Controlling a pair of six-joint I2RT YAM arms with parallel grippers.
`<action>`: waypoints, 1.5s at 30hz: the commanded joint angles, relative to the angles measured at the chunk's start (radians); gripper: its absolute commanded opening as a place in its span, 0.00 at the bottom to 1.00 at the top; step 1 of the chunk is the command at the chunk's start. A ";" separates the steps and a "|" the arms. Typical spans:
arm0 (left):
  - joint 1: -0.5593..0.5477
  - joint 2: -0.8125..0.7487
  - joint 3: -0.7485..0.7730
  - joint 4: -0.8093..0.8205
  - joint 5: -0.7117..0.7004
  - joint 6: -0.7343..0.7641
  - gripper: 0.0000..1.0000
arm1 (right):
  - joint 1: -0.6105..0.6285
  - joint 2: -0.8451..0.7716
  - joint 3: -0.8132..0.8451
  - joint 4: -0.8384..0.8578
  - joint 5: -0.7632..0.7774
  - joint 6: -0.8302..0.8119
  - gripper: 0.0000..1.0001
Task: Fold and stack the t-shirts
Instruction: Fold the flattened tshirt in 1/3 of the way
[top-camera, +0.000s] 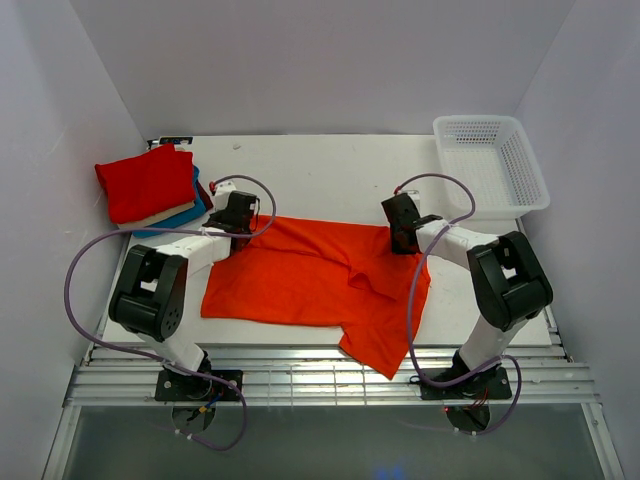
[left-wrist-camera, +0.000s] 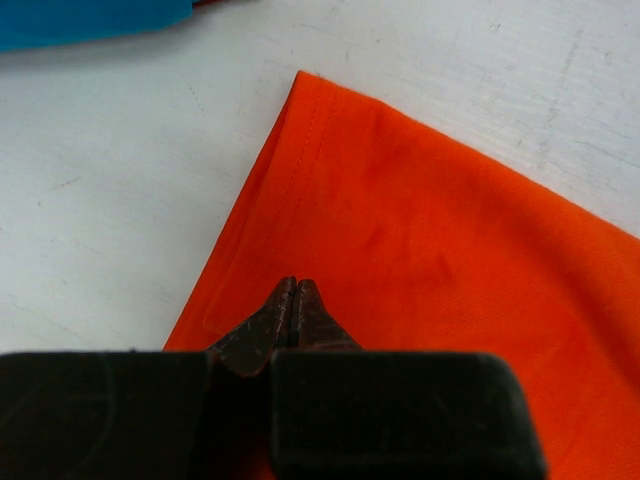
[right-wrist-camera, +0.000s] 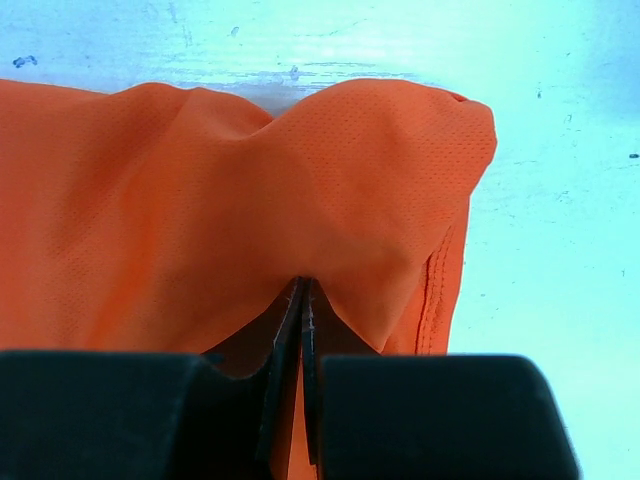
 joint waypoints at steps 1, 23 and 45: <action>-0.003 0.008 0.001 -0.063 -0.011 -0.032 0.00 | -0.018 0.017 0.013 0.022 -0.011 0.004 0.08; 0.100 0.074 -0.054 -0.115 -0.028 -0.040 0.00 | -0.138 0.114 0.101 -0.010 -0.072 -0.080 0.08; 0.100 0.181 0.054 -0.115 0.012 -0.020 0.00 | -0.247 0.269 0.329 -0.082 -0.064 -0.140 0.08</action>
